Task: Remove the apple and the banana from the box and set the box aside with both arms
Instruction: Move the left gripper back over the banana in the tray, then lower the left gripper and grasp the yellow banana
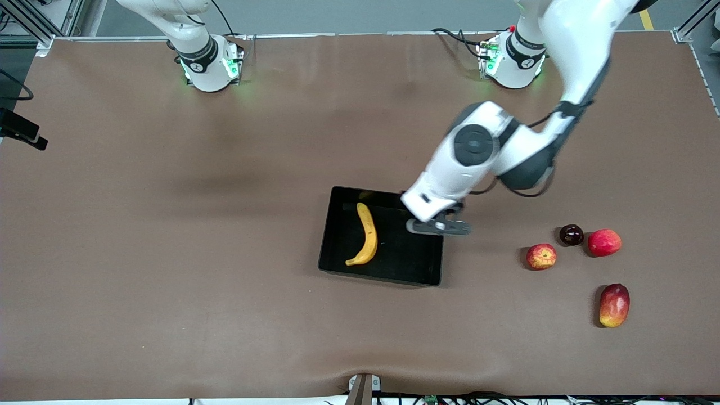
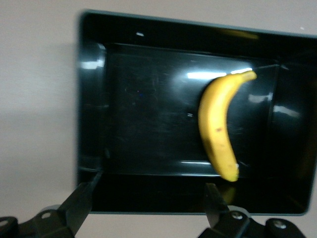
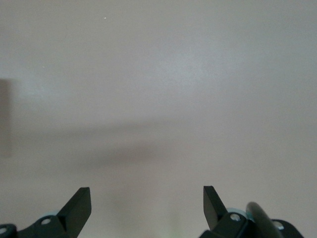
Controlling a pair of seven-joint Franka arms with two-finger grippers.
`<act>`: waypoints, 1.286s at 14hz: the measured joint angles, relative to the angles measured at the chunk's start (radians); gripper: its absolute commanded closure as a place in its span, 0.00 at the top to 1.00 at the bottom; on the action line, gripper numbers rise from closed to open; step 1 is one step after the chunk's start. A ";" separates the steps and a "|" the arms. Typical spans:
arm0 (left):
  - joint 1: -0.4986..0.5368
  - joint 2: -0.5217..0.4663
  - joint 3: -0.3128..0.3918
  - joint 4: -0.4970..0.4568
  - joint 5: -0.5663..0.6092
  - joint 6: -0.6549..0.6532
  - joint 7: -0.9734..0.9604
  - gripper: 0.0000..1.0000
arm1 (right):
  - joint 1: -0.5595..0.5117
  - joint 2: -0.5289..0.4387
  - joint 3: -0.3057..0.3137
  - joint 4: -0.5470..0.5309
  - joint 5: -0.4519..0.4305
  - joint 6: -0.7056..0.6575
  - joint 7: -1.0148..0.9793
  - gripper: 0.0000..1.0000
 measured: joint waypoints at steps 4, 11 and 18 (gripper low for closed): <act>-0.211 0.125 0.145 0.155 0.014 0.016 -0.033 1.00 | 0.000 0.012 0.000 0.000 0.000 0.003 0.000 1.00; -0.416 0.267 0.323 0.211 0.016 0.166 -0.033 1.00 | 0.000 0.074 -0.001 0.009 -0.002 0.008 0.000 1.00; -0.458 0.302 0.357 0.214 0.016 0.203 -0.033 1.00 | -0.013 0.137 -0.004 0.023 -0.005 0.009 -0.001 1.00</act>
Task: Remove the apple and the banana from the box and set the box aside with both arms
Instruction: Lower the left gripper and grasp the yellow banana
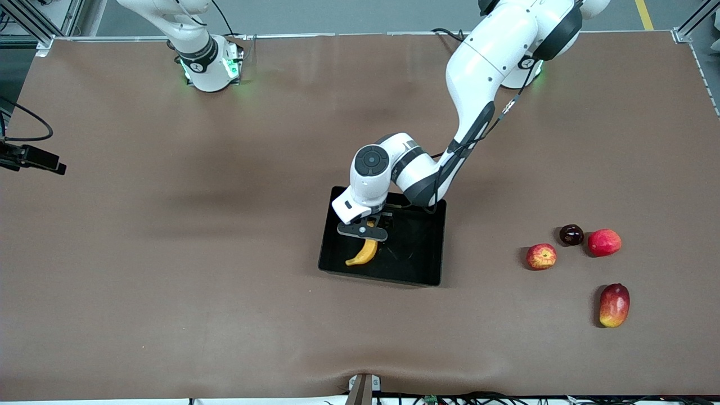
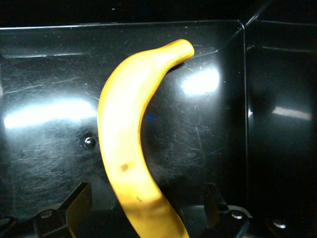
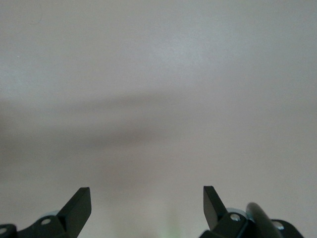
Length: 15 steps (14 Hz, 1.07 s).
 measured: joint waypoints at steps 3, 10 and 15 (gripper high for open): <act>-0.016 0.002 0.002 0.002 0.000 0.000 -0.009 1.00 | -0.001 0.023 0.000 0.036 0.000 0.000 0.000 1.00; -0.031 0.029 0.018 0.003 0.000 0.032 -0.016 1.00 | -0.026 0.103 0.000 0.049 0.106 -0.011 0.000 1.00; -0.052 0.029 0.037 0.004 0.007 0.032 -0.016 0.21 | -0.027 0.141 0.003 0.051 0.109 -0.007 0.000 1.00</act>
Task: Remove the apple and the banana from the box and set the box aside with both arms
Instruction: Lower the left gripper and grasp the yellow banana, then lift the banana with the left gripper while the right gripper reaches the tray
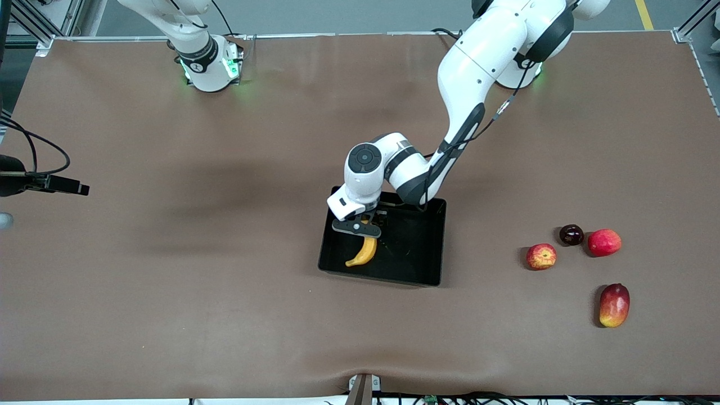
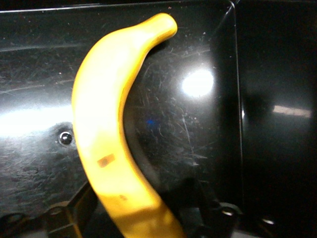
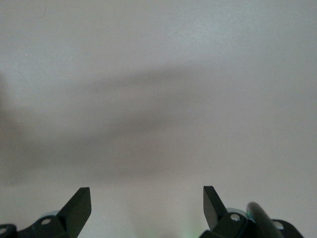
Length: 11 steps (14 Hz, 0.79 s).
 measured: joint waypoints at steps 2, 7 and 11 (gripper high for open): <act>-0.012 0.000 0.008 0.001 0.005 0.000 0.000 0.00 | 0.000 0.000 0.002 0.004 0.000 -0.003 0.000 1.00; -0.012 -0.018 0.014 0.029 0.025 -0.015 0.000 0.00 | 0.016 0.000 0.019 0.013 0.001 -0.012 0.000 1.00; -0.002 -0.100 0.016 0.039 0.026 -0.096 0.001 0.00 | 0.046 0.000 0.024 0.016 0.030 -0.010 -0.008 1.00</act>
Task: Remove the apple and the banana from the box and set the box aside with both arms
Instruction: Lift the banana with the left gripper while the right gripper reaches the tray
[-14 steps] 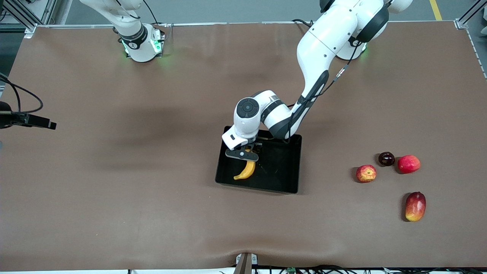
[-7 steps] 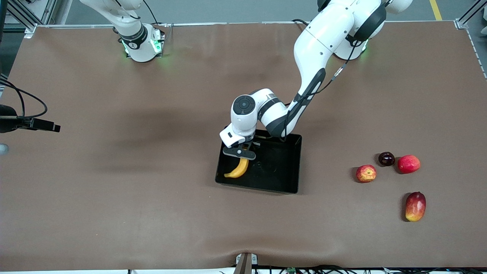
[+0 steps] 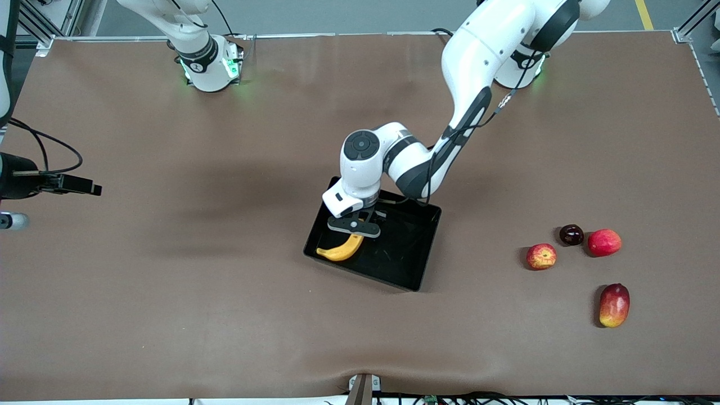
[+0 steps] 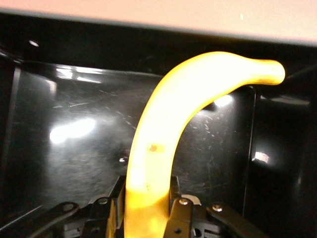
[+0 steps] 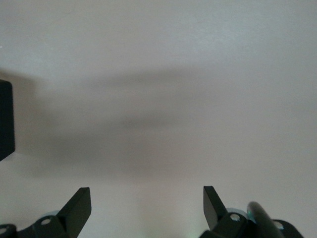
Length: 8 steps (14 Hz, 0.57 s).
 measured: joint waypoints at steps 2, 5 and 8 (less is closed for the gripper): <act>0.007 -0.042 0.001 0.001 0.000 -0.045 0.000 0.00 | 0.050 0.005 0.002 0.006 0.001 0.004 -0.019 1.00; 0.042 -0.113 0.005 0.002 0.000 -0.122 0.000 0.00 | 0.138 0.012 0.003 0.015 0.002 0.025 0.026 1.00; 0.140 -0.179 0.005 0.000 -0.002 -0.186 0.031 0.00 | 0.217 0.033 0.005 0.016 0.004 0.054 0.140 1.00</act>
